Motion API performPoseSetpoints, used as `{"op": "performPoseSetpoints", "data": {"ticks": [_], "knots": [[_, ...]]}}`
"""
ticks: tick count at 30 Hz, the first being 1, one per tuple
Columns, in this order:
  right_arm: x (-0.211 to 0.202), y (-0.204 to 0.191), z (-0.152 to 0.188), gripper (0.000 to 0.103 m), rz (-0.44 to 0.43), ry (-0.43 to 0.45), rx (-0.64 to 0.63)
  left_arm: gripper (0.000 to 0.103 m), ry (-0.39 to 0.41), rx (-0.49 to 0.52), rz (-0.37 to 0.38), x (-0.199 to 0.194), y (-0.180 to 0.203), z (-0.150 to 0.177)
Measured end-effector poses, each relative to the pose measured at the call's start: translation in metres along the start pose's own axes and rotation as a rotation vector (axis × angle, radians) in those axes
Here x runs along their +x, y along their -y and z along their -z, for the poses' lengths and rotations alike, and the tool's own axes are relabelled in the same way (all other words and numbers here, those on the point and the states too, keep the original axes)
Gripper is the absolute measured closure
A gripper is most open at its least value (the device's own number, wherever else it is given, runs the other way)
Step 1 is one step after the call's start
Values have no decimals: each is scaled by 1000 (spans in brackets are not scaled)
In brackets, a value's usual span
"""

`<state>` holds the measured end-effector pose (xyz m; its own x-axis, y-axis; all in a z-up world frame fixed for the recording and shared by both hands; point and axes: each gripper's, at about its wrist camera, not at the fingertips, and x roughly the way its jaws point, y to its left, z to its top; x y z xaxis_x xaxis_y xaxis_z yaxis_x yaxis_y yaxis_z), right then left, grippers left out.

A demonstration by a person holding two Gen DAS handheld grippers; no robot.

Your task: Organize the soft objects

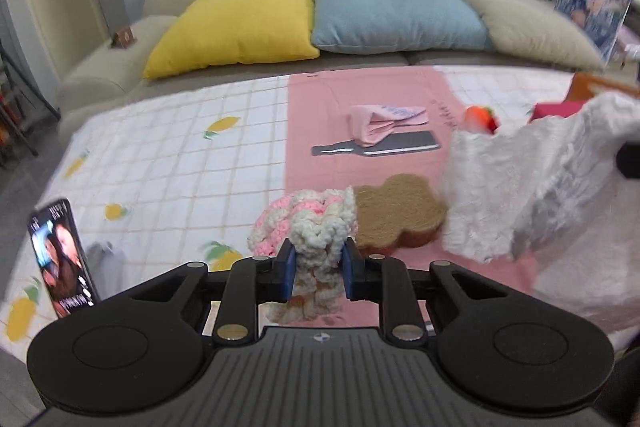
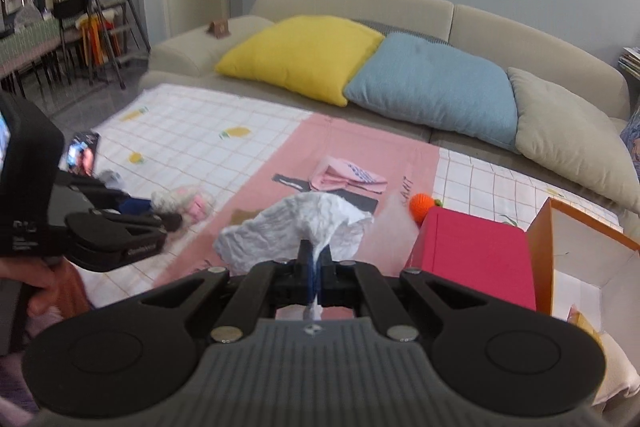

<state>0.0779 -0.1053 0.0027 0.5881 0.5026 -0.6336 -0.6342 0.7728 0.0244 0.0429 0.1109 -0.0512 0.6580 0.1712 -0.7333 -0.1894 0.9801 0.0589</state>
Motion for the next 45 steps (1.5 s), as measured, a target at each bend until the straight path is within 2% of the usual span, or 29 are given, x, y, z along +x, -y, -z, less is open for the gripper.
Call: {"op": "performPoseSetpoints", "data": {"ticks": [6,8,11,17,23,27,31,32,34,37,39,41,43,45], "knots": [[-45,1,-4,103,-91,70,48,77,4,-26,83,-28,7,7],[-57,-1,-7,103,-93,91,41,77,4,-26,102,-33,9,10],[-57,-3,-7,103,-66,76,17,77,10,-13,123,-38,14,11],[5,13,25,103,-73,-98,99,77,-4,8,158,-35,23,13],[71,17,69,103,10,-334,83,77,-52,29,189,-27,31,22],[86,31,91,103,43,-455,115,77,-100,51,234,-16,41,27],[77,47,88,95,10,-462,180,77,-130,92,287,-11,58,32],[71,49,85,92,5,-459,178,77,-133,106,296,-11,61,33],[58,52,79,59,-17,-449,160,77,-140,126,308,-11,66,36],[43,48,72,41,-27,-428,81,77,-159,131,315,-8,67,38],[36,48,70,38,-18,-420,23,77,-172,125,324,-6,66,39],[31,49,70,27,-65,-389,-8,77,-180,119,331,-5,66,39],[35,47,70,6,-107,-377,-31,77,-186,125,327,-3,69,40],[46,40,72,6,-147,-373,-68,77,-191,133,317,-2,71,41]]}}
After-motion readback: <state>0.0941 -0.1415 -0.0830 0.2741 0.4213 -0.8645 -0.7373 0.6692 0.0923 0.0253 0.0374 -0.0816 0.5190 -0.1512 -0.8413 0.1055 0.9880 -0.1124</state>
